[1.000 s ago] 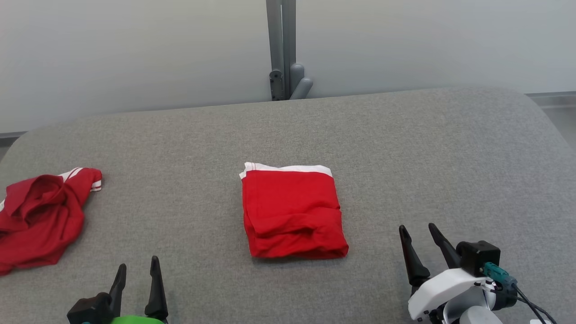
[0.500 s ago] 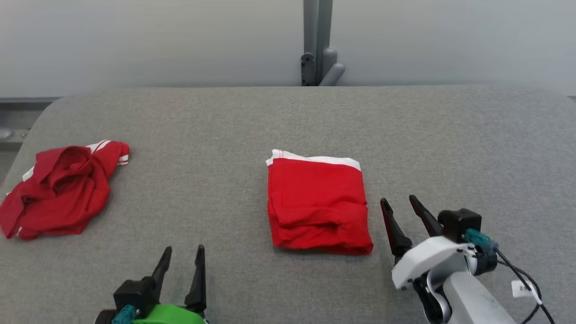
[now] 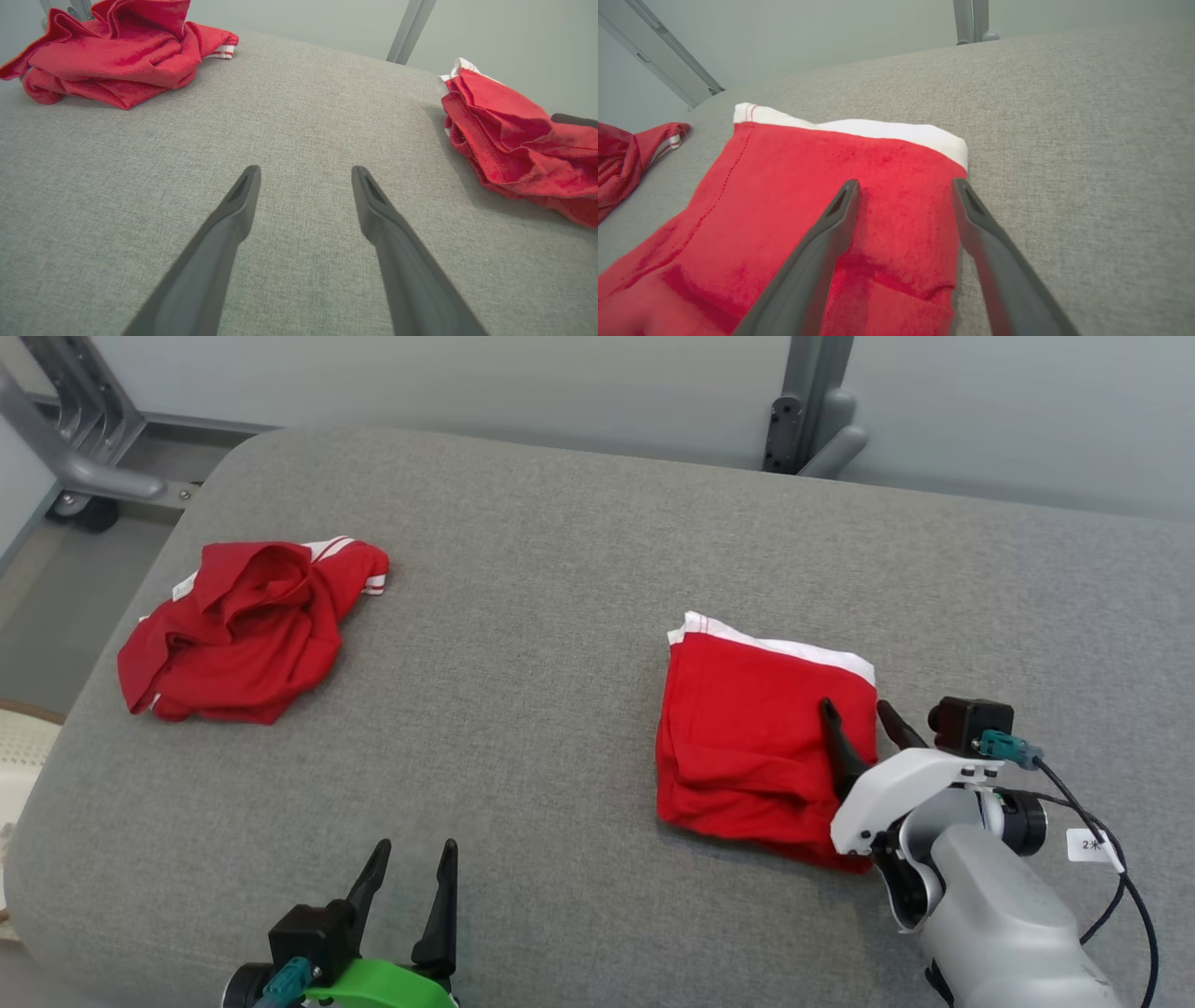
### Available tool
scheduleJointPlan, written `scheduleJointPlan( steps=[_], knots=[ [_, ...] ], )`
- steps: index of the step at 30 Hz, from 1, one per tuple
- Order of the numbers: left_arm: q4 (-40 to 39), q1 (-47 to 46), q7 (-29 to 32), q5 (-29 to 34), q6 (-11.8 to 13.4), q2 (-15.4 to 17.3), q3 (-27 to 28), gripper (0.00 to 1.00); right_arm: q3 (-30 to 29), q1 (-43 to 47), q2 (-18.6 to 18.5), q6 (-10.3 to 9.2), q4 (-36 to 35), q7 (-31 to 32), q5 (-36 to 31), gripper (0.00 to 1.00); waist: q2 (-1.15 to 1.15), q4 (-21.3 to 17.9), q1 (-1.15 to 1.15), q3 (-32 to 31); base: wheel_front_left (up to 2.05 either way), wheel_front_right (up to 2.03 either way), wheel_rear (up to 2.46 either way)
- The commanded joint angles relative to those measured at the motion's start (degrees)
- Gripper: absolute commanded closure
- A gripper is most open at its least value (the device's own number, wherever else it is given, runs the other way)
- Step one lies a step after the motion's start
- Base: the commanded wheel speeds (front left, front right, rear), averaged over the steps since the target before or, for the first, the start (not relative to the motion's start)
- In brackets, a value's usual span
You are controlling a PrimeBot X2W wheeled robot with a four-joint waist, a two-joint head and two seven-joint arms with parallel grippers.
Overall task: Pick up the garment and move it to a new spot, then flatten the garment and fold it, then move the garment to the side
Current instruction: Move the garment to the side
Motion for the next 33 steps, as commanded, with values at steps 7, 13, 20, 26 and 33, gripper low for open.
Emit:
scheduleJointPlan(
  steps=[7, 13, 20, 26, 33],
  knots=[
    [-0.42, -1.92, 0.04, -1.27, -0.05, 0.18, -1.31, 0.00, -5.19, -3.93, -1.41, -0.03, 6.74, -0.17, -4.74, 0.00, 0.49, 2.83, 0.00, 3.05, 0.00, 0.00, 0.00],
    [-0.11, -2.58, 0.04, -1.71, 0.21, 0.18, -1.95, 0.00, -5.40, -4.32, -0.51, -0.03, 10.69, -0.03, -4.58, 0.00, 0.49, 2.80, 0.00, 3.30, 0.00, 0.00, 0.00],
    [0.25, -2.93, 0.04, -1.96, 0.30, 0.19, -2.16, 0.00, -2.81, -5.54, -0.20, -0.03, 10.57, -0.03, -2.78, 1.00, 0.49, 3.27, 0.00, 3.38, 0.00, 0.00, 0.00],
    [0.47, -0.84, 0.05, -2.29, 0.26, 0.19, -0.86, 0.00, -2.02, -2.68, -0.35, -0.03, -0.31, -0.16, -3.12, 1.00, 0.49, 2.26, 0.00, 0.17, 0.00, 0.00, 0.00],
    [-0.65, 1.42, 0.05, -2.41, -0.07, 0.19, -0.25, 0.00, 2.81, 5.53, -0.31, -0.03, -15.36, -0.17, 0.38, 1.00, 0.49, -2.49, 0.00, -5.54, 0.00, 0.00, 0.00]
  ],
)
